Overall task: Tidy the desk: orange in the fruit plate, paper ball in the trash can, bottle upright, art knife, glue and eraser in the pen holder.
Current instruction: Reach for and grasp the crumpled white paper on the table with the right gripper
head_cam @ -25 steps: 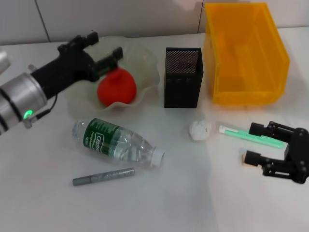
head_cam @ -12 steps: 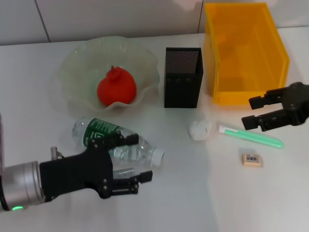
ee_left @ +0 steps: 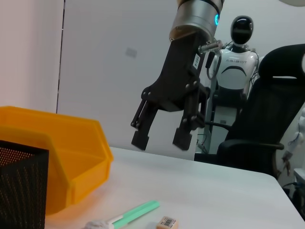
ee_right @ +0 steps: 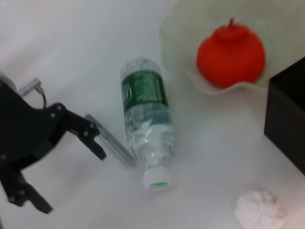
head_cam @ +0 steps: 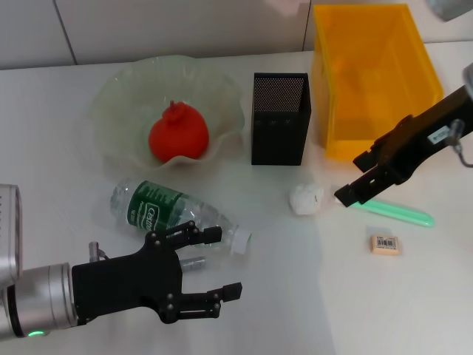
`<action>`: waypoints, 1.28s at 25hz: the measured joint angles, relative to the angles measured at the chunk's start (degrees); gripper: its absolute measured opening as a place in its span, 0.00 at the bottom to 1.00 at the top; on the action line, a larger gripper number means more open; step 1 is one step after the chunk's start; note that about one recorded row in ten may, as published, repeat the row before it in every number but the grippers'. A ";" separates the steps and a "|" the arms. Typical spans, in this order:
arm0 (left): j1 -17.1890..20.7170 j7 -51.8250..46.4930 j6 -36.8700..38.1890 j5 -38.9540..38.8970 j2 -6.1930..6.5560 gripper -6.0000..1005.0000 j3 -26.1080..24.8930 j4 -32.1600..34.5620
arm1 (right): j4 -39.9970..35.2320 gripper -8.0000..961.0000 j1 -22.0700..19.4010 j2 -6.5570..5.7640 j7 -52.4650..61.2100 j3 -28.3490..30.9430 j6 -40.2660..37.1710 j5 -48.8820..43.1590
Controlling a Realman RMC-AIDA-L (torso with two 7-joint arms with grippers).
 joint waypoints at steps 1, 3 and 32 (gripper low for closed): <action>-0.02 0.04 -0.14 0.01 -0.01 0.86 0.01 0.00 | -0.27 0.83 0.18 0.42 1.22 -1.68 1.01 -1.43; -0.02 0.04 -0.14 0.01 -0.01 0.86 0.01 0.00 | -0.71 0.83 0.23 0.92 2.80 -3.98 2.77 -3.27; -0.54 0.29 -0.94 0.17 -0.03 0.85 1.24 -0.50 | 13.97 0.83 1.45 1.46 18.96 -24.42 28.14 -6.65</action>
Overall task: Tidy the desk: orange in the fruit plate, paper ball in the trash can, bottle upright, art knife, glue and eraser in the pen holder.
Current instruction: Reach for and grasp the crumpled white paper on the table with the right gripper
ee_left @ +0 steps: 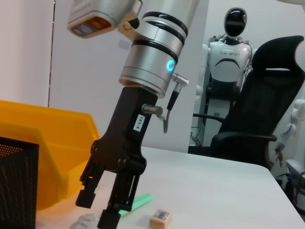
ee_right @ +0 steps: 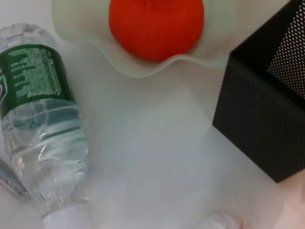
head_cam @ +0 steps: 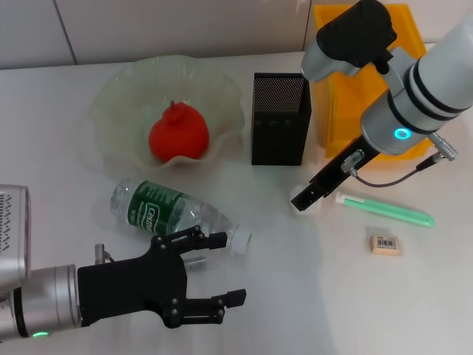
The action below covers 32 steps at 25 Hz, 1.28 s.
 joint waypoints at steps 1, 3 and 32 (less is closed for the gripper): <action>-0.01 0.00 0.00 0.00 0.00 0.85 0.26 -0.01 | 0.00 0.83 0.00 0.00 0.00 0.00 0.00 0.00; -0.02 0.00 0.00 0.00 0.00 0.85 0.69 -0.05 | 1.25 0.83 0.51 0.04 0.06 -0.16 0.86 0.06; 0.01 -0.31 0.15 0.00 0.00 0.85 1.65 -0.20 | 7.05 0.60 3.11 -0.13 0.70 -2.77 3.97 -0.16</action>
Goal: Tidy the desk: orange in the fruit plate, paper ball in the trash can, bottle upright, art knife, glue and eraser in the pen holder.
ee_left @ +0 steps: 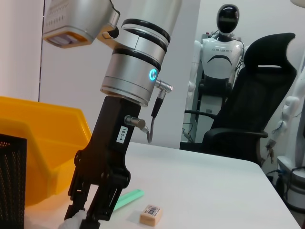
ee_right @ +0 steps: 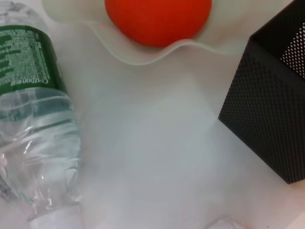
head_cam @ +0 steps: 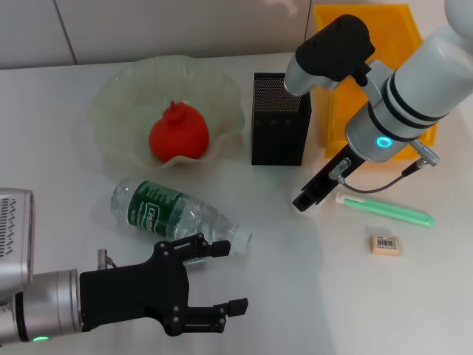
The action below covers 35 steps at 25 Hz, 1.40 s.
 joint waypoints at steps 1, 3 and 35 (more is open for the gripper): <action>-0.01 -0.02 0.00 0.00 0.00 0.85 0.00 0.00 | -0.44 0.57 -0.18 -0.01 0.00 0.11 -0.17 -0.02; -0.02 -0.09 -0.05 0.00 0.00 0.85 0.00 0.00 | -1.23 0.50 -0.42 -0.06 0.00 0.41 -0.55 -0.07; -1.24 0.24 0.37 -0.37 0.07 0.85 0.09 -0.62 | -19.80 0.31 -10.78 -0.30 -4.18 21.50 8.98 -7.13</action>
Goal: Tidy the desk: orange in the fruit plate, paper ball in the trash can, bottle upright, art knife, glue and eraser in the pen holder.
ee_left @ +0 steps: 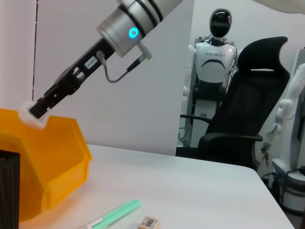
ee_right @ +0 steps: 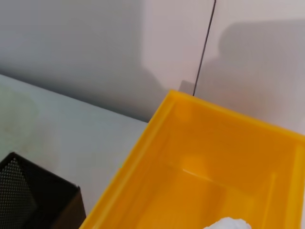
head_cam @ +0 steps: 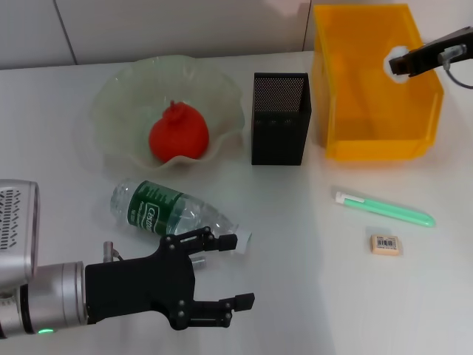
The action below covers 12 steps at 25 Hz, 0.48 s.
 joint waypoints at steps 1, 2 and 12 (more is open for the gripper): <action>0.00 0.00 0.00 0.00 0.00 0.85 0.00 0.00 | 1.04 0.31 0.25 0.00 -0.08 -0.17 0.65 -0.08; 0.00 0.00 0.00 0.00 0.00 0.85 0.00 0.00 | 1.92 0.32 0.53 -0.04 -0.14 -0.35 0.93 -0.21; 0.19 0.05 0.13 -0.07 0.10 0.85 -0.29 0.32 | 1.76 0.52 0.32 0.04 -1.16 -0.27 1.29 0.81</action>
